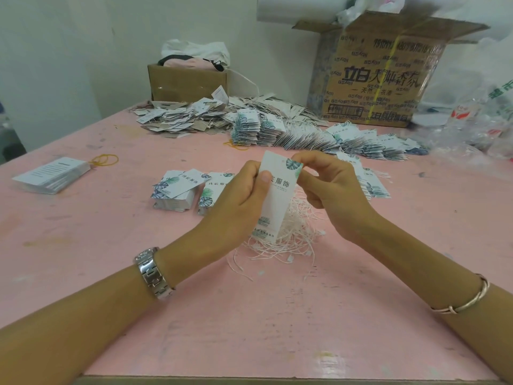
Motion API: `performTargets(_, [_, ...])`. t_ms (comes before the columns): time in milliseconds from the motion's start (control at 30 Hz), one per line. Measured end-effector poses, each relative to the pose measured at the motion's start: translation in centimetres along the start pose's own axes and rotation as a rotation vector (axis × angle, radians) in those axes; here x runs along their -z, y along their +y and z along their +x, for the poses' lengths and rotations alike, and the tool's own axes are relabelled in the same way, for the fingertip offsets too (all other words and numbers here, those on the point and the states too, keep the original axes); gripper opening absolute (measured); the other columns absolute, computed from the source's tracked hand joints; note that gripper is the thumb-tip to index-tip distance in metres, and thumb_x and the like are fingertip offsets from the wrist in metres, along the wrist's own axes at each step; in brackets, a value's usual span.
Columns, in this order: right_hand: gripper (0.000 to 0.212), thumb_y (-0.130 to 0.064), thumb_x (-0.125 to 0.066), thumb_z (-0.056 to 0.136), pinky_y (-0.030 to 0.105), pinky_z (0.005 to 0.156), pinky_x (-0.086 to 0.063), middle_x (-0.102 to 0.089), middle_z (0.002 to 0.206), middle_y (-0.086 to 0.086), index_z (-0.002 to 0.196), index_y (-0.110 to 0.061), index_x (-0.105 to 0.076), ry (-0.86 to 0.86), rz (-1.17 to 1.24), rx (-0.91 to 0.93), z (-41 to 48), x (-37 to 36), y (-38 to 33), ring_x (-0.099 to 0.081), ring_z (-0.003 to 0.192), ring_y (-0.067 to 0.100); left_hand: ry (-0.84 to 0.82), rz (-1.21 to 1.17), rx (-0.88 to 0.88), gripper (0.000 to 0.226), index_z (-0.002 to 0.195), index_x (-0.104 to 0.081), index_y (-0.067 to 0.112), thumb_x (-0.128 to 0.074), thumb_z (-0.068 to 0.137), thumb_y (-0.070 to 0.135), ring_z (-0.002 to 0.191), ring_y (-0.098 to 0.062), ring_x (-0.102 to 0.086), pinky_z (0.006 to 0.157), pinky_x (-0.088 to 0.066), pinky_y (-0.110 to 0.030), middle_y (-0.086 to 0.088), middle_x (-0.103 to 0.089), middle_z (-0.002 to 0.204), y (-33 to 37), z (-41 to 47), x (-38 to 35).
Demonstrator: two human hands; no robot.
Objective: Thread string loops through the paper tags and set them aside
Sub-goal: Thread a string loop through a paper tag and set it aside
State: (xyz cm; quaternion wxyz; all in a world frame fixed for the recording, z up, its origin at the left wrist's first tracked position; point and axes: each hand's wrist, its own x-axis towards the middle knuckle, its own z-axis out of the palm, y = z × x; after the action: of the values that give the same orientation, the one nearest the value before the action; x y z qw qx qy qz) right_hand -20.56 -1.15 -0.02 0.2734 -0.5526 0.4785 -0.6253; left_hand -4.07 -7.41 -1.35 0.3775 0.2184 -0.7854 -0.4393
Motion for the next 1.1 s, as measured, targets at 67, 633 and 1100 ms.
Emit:
performTargets(67, [0.013, -0.021, -0.066, 0.080, 0.019, 0.042, -0.020, -0.052, 0.067, 0.005, 0.079, -0.032, -0.074, -0.011, 0.021, -0.005, 0.01, -0.02, -0.02, -0.024, 0.042, 0.007, -0.019, 0.008, -0.012, 0.030, 0.114, -0.052, 0.011, -0.034, 0.106, 0.032, 0.079, -0.017, -0.052, 0.068, -0.044, -0.033, -0.014, -0.062, 0.100, 0.01, -0.08, -0.10])
performTargets(633, [0.018, -0.014, -0.063, 0.082, 0.016, 0.042, -0.023, -0.042, 0.080, 0.021, 0.079, -0.029, -0.073, -0.094, 0.059, -0.052, 0.12, 0.34, -0.12, -0.021, 0.045, 0.007, -0.054, 0.034, -0.076, 0.027, 0.107, -0.051, 0.014, -0.033, 0.105, 0.034, 0.061, -0.002, -0.043, 0.053, -0.036, -0.018, 0.006, -0.051, 0.076, -0.34, -0.15, -0.24])
performTargets(1100, [0.017, -0.012, -0.062, 0.084, 0.015, 0.043, -0.023, -0.050, 0.067, -0.004, 0.083, -0.025, -0.073, -0.184, 0.089, -0.077, 0.32, 0.93, 0.02, -0.019, 0.048, 0.008, -0.100, 0.008, -0.081, 0.025, 0.112, -0.050, 0.016, -0.031, 0.106, 0.032, 0.065, -0.006, -0.046, 0.056, -0.039, -0.023, 0.001, -0.054, 0.081, 0.03, -0.45, -0.22])
